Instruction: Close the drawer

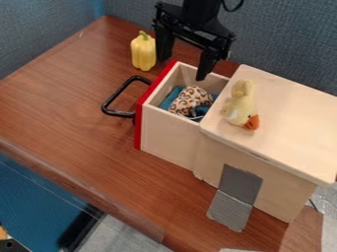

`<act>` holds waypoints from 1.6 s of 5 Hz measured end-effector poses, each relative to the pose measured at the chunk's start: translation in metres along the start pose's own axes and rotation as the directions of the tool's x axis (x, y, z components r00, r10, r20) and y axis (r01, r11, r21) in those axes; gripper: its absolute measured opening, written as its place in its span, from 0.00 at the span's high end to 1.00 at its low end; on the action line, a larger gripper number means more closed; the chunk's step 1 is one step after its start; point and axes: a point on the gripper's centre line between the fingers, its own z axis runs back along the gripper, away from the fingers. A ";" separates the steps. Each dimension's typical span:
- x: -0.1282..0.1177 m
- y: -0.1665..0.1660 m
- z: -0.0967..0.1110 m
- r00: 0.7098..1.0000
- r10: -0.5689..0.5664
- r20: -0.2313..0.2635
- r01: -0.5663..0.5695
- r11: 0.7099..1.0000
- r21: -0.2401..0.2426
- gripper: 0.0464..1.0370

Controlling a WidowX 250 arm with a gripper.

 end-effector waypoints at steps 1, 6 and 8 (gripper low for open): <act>-0.002 -0.001 -0.009 1.000 0.002 -0.028 -0.002 1.000 0.001 0.04; -0.035 0.117 -0.073 0.949 0.314 -0.005 -0.309 0.932 -0.190 0.04; -0.021 0.107 -0.117 0.955 0.286 -0.077 -0.296 0.935 -0.193 0.09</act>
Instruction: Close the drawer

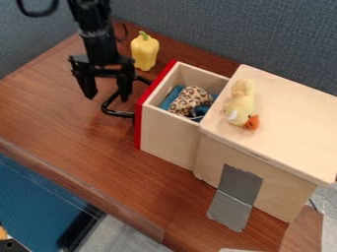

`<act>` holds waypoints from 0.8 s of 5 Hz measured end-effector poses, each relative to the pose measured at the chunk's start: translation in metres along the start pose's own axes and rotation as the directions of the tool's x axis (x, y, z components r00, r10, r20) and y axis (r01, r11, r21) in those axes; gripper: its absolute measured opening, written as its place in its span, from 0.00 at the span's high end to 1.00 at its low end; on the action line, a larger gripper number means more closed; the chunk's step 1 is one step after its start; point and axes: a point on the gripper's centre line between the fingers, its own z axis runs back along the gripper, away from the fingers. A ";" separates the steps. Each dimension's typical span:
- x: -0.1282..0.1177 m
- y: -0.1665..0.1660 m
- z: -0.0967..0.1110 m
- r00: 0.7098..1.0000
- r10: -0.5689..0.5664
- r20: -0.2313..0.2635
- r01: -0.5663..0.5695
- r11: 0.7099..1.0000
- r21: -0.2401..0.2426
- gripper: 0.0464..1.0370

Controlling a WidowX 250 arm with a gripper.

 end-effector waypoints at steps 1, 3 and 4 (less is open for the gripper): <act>0.001 -0.007 -0.012 0.999 -0.021 -0.033 0.021 1.000 0.000 0.36; -0.001 -0.038 -0.013 0.994 -0.105 -0.031 0.103 0.993 -0.061 0.85; -0.003 -0.058 -0.015 0.989 -0.146 -0.034 0.142 0.986 -0.082 0.88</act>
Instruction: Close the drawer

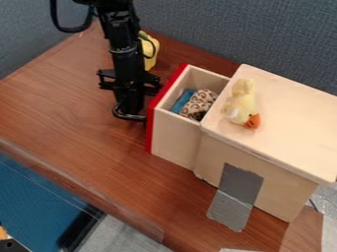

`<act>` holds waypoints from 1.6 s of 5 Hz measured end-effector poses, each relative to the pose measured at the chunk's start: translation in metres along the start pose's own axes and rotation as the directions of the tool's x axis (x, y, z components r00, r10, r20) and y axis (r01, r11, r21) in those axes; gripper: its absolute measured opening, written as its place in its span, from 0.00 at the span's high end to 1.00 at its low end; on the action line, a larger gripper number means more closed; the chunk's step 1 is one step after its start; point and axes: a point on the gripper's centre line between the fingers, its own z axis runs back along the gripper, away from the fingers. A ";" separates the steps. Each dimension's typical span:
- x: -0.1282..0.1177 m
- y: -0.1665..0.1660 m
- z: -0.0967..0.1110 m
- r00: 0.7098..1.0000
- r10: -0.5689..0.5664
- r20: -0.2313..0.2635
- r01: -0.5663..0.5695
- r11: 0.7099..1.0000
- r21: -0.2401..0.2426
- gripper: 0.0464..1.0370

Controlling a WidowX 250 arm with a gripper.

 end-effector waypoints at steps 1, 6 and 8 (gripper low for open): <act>-0.001 -0.020 -0.004 0.999 -0.038 -0.012 0.038 0.999 -0.016 0.88; -0.007 -0.078 -0.011 0.994 -0.099 -0.048 0.097 0.994 -0.048 0.86; -0.005 -0.057 0.026 0.999 0.037 -0.005 -0.037 0.997 0.065 0.32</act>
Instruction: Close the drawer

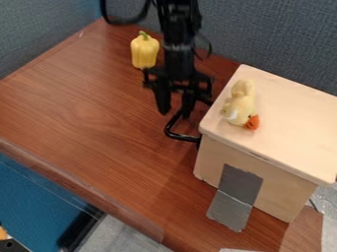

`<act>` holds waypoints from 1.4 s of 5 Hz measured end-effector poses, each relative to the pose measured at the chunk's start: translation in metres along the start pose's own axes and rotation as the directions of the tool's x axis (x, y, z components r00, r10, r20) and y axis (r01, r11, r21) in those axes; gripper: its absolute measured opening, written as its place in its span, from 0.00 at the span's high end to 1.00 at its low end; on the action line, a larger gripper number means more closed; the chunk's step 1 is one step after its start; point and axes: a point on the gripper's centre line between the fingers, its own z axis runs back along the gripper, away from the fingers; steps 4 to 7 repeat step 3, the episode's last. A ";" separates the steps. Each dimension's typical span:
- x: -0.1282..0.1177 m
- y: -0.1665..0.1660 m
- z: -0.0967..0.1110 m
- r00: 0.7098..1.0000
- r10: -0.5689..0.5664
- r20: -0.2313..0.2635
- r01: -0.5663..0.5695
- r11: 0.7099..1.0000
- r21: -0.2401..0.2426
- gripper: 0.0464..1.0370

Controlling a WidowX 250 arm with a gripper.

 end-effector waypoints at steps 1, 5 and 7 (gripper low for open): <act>-0.001 0.021 0.014 0.999 0.047 0.004 -0.047 0.998 0.036 0.06; -0.004 0.001 0.050 0.994 -0.078 0.071 0.077 0.997 0.023 0.04; -0.004 0.001 0.050 0.994 -0.078 0.071 0.077 0.997 0.023 0.04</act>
